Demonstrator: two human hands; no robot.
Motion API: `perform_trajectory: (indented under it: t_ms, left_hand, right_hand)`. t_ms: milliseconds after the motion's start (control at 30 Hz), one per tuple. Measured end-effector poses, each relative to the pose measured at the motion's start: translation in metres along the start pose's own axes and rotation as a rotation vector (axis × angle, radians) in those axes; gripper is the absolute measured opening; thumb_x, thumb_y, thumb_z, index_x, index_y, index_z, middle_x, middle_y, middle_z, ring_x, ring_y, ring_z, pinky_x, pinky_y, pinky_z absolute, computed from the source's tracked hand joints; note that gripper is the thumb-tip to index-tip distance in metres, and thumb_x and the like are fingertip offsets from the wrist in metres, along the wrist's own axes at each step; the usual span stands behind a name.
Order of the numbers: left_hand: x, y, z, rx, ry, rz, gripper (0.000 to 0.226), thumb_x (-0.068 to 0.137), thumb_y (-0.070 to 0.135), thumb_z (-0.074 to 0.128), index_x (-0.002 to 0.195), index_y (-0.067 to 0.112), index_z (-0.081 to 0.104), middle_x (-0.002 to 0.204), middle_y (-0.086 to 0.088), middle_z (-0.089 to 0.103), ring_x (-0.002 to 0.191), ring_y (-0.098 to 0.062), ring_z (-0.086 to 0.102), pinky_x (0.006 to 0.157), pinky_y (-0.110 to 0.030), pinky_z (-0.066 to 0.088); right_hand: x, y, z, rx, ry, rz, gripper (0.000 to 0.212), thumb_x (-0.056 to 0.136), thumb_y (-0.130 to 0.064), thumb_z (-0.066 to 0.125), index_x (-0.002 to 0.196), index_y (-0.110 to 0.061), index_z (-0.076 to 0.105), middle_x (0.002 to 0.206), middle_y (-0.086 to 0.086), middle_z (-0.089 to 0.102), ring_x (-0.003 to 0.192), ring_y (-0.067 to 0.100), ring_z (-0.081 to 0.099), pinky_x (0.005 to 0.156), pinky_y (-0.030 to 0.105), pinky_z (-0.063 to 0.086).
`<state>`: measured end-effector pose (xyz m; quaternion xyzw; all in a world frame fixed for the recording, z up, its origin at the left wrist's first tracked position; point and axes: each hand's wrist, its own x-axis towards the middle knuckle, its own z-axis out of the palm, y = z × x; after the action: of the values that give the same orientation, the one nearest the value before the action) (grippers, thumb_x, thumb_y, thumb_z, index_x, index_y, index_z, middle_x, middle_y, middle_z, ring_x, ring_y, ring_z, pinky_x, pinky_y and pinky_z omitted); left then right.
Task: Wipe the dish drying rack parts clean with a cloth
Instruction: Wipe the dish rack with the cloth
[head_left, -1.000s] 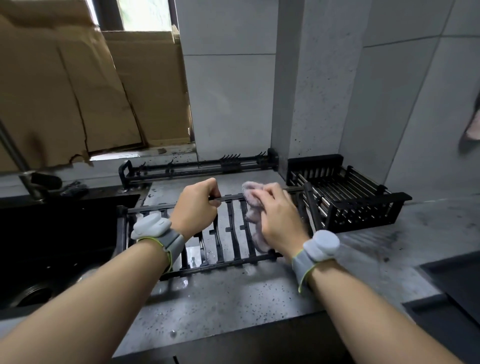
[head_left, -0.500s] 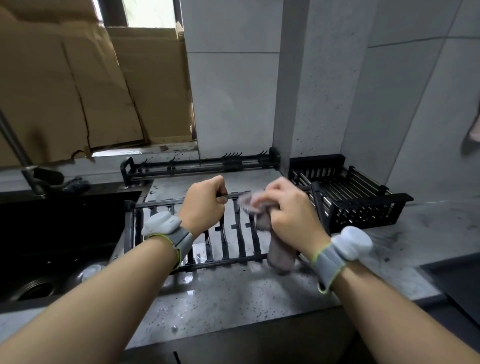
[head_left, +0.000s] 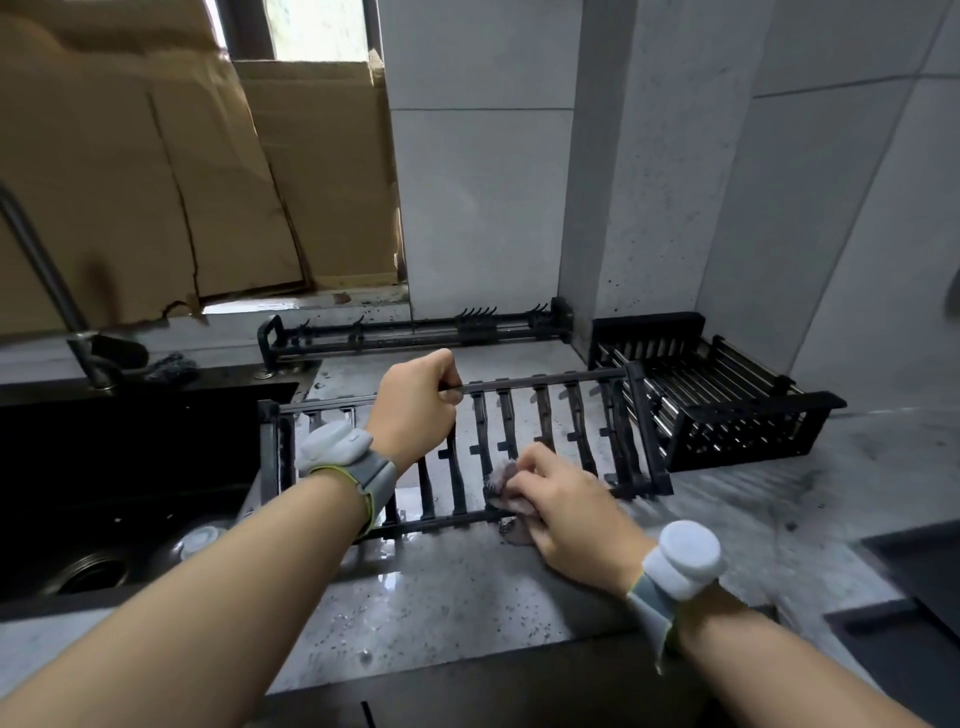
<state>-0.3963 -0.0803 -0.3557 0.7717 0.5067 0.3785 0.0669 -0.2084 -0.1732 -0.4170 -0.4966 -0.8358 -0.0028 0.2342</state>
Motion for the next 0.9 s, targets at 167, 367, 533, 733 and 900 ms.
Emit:
perform_trajectory:
  t_ms: [167, 367, 533, 733, 900]
  left_hand:
    - [-0.001, 0.002, 0.002, 0.029, -0.011, 0.0, 0.013, 0.083, -0.002, 0.055, 0.08, 0.01, 0.056, 0.081, -0.003, 0.066, 0.081, -0.028, 0.059, 0.068, -0.035, 0.044]
    - [-0.002, -0.002, -0.001, 0.031, -0.024, -0.013, 0.014, 0.079, -0.004, 0.058, 0.083, 0.01, 0.059, 0.081, -0.006, 0.067, 0.083, -0.031, 0.06, 0.072, -0.04, 0.049]
    - [-0.003, -0.002, 0.004, 0.083, -0.026, -0.021, 0.012, 0.086, 0.002, 0.057, 0.09, 0.012, 0.057, 0.087, -0.002, 0.066, 0.086, -0.031, 0.058, 0.078, -0.041, 0.046]
    - [0.005, 0.004, -0.002, 0.251, -0.114, -0.006, 0.023, 0.096, 0.038, 0.061, 0.106, 0.018, 0.064, 0.103, -0.001, 0.067, 0.1, -0.027, 0.061, 0.09, -0.042, 0.048]
    - [0.01, 0.0, -0.015, 0.248, -0.135, 0.082, 0.026, 0.097, 0.04, 0.061, 0.101, 0.015, 0.068, 0.097, -0.001, 0.068, 0.095, -0.025, 0.062, 0.079, -0.037, 0.049]
  right_hand:
    - [0.043, -0.014, -0.03, 0.163, 0.37, 0.109, 0.019, 0.089, -0.004, 0.061, 0.105, -0.01, 0.07, 0.106, -0.001, 0.052, 0.089, 0.015, 0.054, 0.081, 0.014, 0.042]
    - [0.042, -0.026, 0.011, -0.012, 0.178, 0.092, 0.045, 0.088, -0.035, 0.064, 0.128, -0.02, 0.051, 0.136, -0.001, 0.033, 0.115, 0.023, 0.039, 0.098, 0.041, 0.043]
    - [0.018, -0.017, 0.01, 0.075, 0.066, 0.008, 0.036, 0.08, -0.006, 0.06, 0.113, -0.021, 0.058, 0.122, -0.003, 0.042, 0.102, 0.019, 0.05, 0.087, 0.038, 0.05]
    - [0.019, -0.004, -0.011, 0.193, 0.234, 0.102, 0.031, 0.078, 0.003, 0.056, 0.097, -0.018, 0.07, 0.103, -0.009, 0.053, 0.091, 0.013, 0.057, 0.082, 0.034, 0.052]
    - [0.016, -0.002, -0.028, 0.234, 0.325, 0.146, 0.035, 0.077, 0.004, 0.055, 0.098, -0.02, 0.071, 0.103, -0.01, 0.052, 0.092, 0.008, 0.056, 0.083, 0.023, 0.048]
